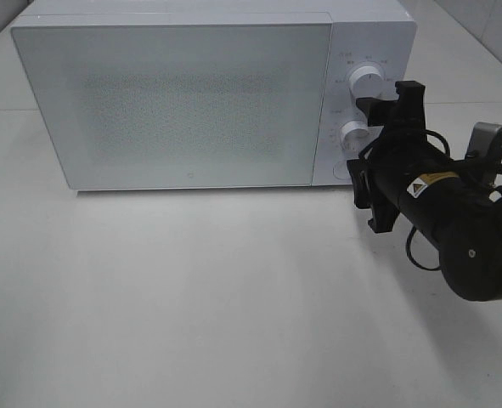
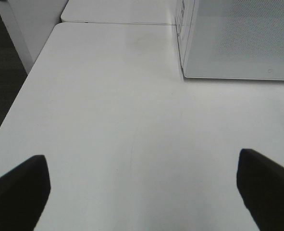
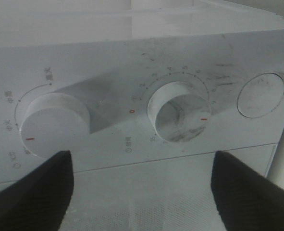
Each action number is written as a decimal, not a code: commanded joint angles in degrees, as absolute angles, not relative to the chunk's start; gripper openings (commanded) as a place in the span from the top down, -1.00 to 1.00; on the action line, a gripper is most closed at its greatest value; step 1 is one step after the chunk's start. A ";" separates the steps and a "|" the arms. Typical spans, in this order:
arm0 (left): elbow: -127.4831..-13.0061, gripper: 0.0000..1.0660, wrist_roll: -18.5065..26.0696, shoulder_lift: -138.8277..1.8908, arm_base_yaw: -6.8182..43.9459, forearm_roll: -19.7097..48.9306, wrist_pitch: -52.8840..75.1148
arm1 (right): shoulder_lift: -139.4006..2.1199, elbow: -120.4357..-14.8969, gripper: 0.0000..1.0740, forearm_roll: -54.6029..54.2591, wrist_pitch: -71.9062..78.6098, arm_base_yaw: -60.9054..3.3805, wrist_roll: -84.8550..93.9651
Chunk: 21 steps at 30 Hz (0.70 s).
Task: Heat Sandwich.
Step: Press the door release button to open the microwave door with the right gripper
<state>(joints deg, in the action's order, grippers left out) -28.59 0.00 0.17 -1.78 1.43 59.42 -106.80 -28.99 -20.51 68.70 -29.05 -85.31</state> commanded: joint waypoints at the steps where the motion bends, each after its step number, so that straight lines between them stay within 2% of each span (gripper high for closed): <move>1: -28.30 -0.90 -0.34 1.72 -2.01 1.78 58.84 | -103.71 -27.22 -0.42 -18.51 65.32 -28.71 -83.14; 7: -28.30 -0.90 -0.34 1.72 -2.01 1.78 58.84 | -99.01 -26.36 -0.42 -15.18 54.09 -28.71 -76.32; 10: -28.30 -0.90 -0.34 1.72 -2.01 1.78 58.84 | -95.28 -26.36 -0.42 -14.90 44.00 -28.71 -67.21; 21: -28.30 -0.90 -0.34 1.72 -2.01 1.78 58.84 | -86.69 -27.56 -0.42 -15.36 24.35 -28.71 -42.28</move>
